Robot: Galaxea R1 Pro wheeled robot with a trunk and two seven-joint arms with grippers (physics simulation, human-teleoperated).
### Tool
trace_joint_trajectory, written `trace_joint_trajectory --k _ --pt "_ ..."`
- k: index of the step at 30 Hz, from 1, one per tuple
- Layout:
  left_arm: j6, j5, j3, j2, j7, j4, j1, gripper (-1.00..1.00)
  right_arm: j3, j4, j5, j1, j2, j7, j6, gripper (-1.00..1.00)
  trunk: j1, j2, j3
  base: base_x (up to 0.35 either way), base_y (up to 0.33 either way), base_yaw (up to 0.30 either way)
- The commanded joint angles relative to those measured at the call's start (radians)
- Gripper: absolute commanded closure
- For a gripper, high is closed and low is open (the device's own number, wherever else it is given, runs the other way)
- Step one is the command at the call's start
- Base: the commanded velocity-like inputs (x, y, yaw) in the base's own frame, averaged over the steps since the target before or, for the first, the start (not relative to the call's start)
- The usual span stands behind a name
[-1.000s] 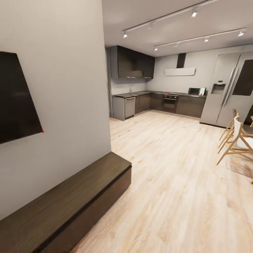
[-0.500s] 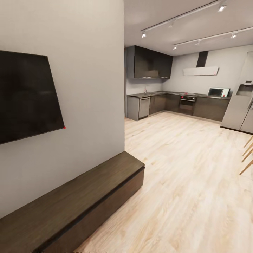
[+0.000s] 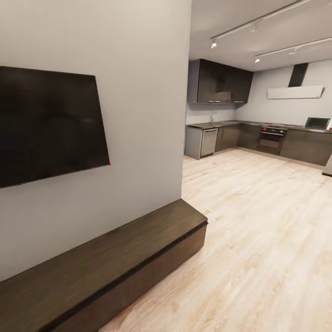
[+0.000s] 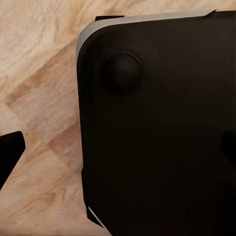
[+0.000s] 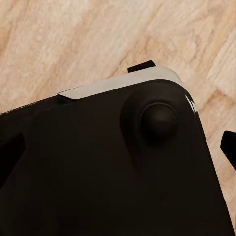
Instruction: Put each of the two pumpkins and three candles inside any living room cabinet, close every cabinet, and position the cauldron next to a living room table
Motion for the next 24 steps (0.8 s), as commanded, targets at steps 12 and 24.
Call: trace_joint_trajectory --k 12,24 --pt "-0.002 -0.001 -0.001 0.0 -0.001 -0.002 0.0 -1.0 0.002 0.0 -0.004 0.0 0.0 -0.001 -0.003 -1.0 0.0 0.0 -0.001 0.0 0.0 0.278" --pt "-0.002 -0.001 -0.001 0.0 -0.001 -0.001 0.0 -1.0 0.002 0.0 -0.003 0.0 0.0 0.006 -0.003 -1.0 0.0 0.0 -0.001 0.0 0.0 0.278"
